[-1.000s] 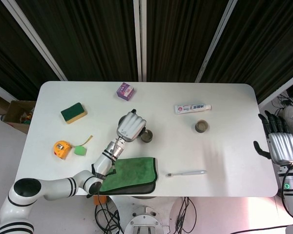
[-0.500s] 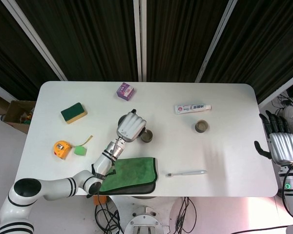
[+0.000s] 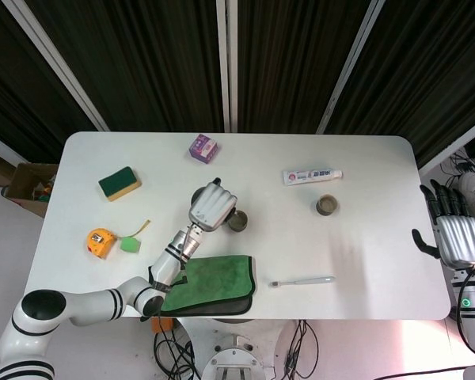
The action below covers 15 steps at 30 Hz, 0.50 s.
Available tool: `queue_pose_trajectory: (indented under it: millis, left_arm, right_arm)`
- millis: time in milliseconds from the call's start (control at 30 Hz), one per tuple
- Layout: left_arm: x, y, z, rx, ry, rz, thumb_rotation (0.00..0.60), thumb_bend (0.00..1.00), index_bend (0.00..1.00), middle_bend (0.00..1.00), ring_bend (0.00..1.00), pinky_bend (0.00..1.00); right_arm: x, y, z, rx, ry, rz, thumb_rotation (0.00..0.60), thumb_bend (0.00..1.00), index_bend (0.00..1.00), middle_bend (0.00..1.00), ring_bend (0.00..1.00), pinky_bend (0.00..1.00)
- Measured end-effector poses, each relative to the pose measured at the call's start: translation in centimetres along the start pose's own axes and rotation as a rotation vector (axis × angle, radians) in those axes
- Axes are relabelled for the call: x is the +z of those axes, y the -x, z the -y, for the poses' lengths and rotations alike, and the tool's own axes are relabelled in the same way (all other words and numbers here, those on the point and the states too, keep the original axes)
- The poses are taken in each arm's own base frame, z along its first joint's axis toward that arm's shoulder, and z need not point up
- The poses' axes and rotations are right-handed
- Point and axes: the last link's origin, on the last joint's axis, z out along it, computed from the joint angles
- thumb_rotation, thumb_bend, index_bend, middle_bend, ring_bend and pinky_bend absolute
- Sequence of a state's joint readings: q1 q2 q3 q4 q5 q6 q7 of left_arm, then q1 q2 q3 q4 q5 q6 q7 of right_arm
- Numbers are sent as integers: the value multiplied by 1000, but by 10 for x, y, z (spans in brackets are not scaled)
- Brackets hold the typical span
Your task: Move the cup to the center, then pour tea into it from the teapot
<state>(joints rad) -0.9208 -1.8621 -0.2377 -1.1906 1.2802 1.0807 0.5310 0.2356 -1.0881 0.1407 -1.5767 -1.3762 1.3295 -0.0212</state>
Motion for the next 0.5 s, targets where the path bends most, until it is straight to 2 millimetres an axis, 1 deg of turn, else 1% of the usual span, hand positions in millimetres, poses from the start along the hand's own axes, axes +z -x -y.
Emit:
queue_pose_trajectory:
  millis: [233,500]
  left_arm:
    - [0,0,0,-3,-3,0,600,345,1000,1000,1000,463]
    - [-1,0,0,-104,-28,23,600,343,1000,1000,1000,463]
  right_arm:
    - [0,0,0,1,1,0,600,329,0,0,0,0]
    - [1,1,0,0,3,3,600,329,0,0,0,0]
